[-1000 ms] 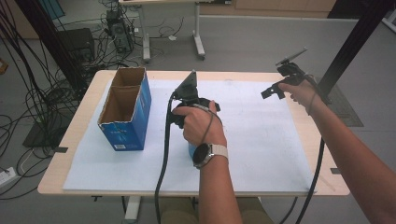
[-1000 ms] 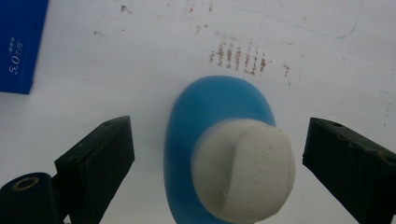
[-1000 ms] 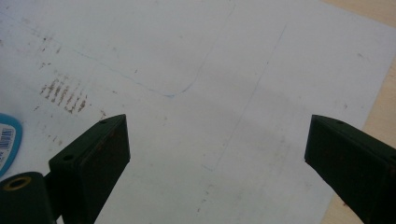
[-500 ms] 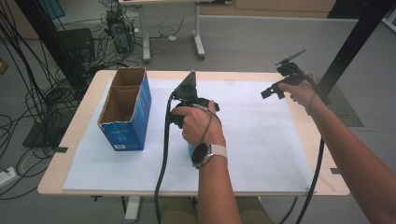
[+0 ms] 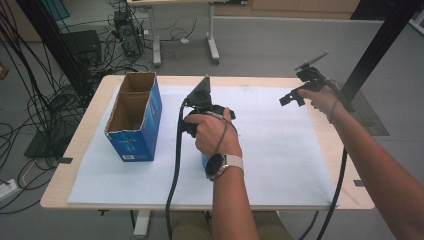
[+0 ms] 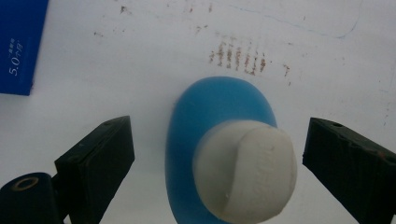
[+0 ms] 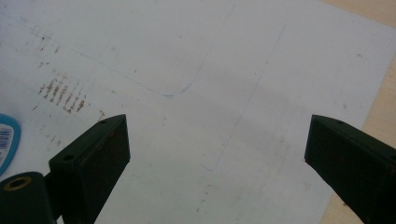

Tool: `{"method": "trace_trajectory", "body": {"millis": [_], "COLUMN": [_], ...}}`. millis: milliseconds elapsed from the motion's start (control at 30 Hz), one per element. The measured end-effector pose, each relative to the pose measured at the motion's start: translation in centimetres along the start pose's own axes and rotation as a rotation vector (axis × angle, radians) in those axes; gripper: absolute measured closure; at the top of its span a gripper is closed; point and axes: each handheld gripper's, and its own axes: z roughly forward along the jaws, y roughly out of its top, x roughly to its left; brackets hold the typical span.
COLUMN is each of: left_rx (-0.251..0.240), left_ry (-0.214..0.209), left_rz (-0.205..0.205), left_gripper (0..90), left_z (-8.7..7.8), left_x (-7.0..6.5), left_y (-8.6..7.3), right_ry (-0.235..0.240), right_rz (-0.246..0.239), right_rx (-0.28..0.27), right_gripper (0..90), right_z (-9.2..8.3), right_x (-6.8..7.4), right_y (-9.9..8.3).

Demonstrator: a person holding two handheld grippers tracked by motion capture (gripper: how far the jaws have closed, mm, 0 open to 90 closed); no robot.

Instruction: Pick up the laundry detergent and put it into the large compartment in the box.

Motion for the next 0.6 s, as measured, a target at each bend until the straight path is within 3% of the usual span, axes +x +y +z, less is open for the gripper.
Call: {"method": "trace_trajectory", "body": {"millis": [600], "left_rx": [0.0], "left_ry": [0.001], "left_rz": [0.006], "left_gripper": [9.2], "left_z": [0.07], "left_x": [-0.02], "left_y": [-0.05], "right_ry": [-0.001], "right_rz": [-0.001], "right_rx": [0.0], "right_gripper": [6.8], "right_z": [0.02], "right_x": [0.04], "right_y": [0.02]}}
